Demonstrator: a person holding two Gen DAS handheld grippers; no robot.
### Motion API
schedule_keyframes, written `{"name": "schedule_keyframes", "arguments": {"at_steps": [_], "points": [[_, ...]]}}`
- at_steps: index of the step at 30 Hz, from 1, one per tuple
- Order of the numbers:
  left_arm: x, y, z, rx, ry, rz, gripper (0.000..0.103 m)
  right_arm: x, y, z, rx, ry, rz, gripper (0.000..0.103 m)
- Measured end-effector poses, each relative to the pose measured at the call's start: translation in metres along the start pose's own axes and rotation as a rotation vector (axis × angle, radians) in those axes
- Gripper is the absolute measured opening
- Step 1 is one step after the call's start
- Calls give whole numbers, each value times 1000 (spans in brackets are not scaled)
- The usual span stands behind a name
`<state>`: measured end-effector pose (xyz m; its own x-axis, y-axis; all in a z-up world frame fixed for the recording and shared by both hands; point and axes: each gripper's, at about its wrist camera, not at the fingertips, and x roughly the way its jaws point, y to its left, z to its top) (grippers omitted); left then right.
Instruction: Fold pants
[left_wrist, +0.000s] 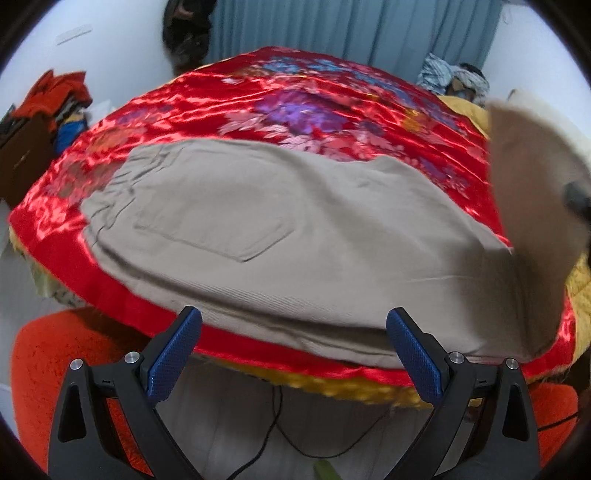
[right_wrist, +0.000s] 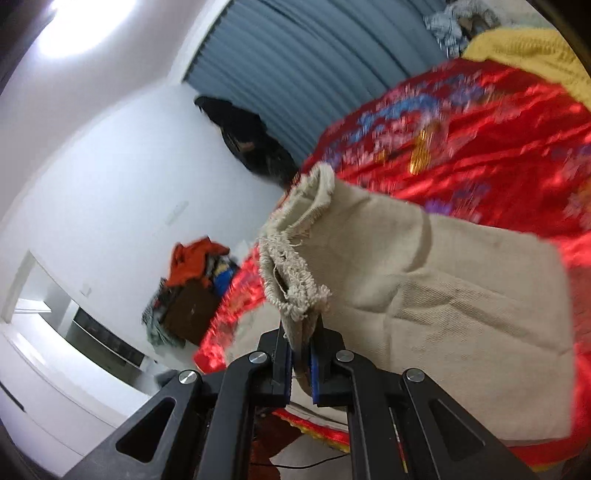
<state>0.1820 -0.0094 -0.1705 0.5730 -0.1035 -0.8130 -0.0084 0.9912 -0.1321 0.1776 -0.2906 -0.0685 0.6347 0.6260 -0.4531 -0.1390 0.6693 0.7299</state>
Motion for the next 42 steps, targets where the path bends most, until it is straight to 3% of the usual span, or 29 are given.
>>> {"name": "schedule_keyframes", "arguments": {"at_steps": [5, 7, 8, 9, 10, 13, 16, 18, 20, 22, 23, 24, 25, 28, 29, 30, 32, 34, 36, 40, 42], "points": [[5, 24, -6, -52, 15, 9, 100, 75, -3, -35, -43, 87, -72, 8], [8, 28, -8, -56, 22, 15, 100, 102, -15, -50, -55, 155, -85, 20], [8, 30, -10, -60, 27, 17, 100, 121, -19, -61, -54, 223, -91, 36], [8, 32, -10, -64, 28, 17, 100, 132, -25, -68, -53, 261, -87, 44], [6, 33, -9, -73, 25, 17, 100, 137, -24, -77, -61, 290, -84, 45], [0, 33, 1, -93, -3, 7, 100, 113, -18, -75, -115, 284, 2, 49], [-9, 19, 16, -75, -46, -36, 100, 54, -23, -57, -166, 165, 45, 61], [-11, -3, 30, -18, -70, -82, 100, 9, -42, -43, -196, 65, -35, 61], [-8, -27, 41, 38, -78, -120, 100, -31, -75, -30, -191, -12, -203, 61], [1, -54, 46, 97, -73, -161, 100, -54, -109, -21, -176, -11, -346, 58], [7, -66, 46, 124, -68, -168, 100, -60, -119, -21, -180, -4, -374, 50], [18, -80, 42, 166, -58, -160, 100, -62, -126, -22, -196, 8, -389, 41], [31, -90, 36, 207, -43, -136, 100, -59, -129, -28, -228, 31, -394, 38], [69, -104, 8, 315, 51, -32, 95, -30, -136, -54, -287, 156, -405, 35], [81, -101, -3, 342, 90, -7, 94, -17, -147, -65, -283, 223, -446, 34], [81, -99, -8, 349, 80, -6, 94, -6, -157, -77, -279, 258, -479, 34], [69, -97, -9, 345, 64, -1, 94, -8, -158, -82, -302, 227, -484, 34], [56, -100, -1, 327, 78, -33, 94, -8, -159, -81, -307, 231, -482, 34], [39, -116, 9, 329, 41, -86, 95, -12, -157, -84, -303, 221, -475, 34], [31, -171, 22, 429, 5, -138, 98, -11, -152, -82, -316, 230, -487, 34], [49, -197, 22, 479, 41, -144, 99, -8, -150, -81, -313, 229, -482, 34]]}}
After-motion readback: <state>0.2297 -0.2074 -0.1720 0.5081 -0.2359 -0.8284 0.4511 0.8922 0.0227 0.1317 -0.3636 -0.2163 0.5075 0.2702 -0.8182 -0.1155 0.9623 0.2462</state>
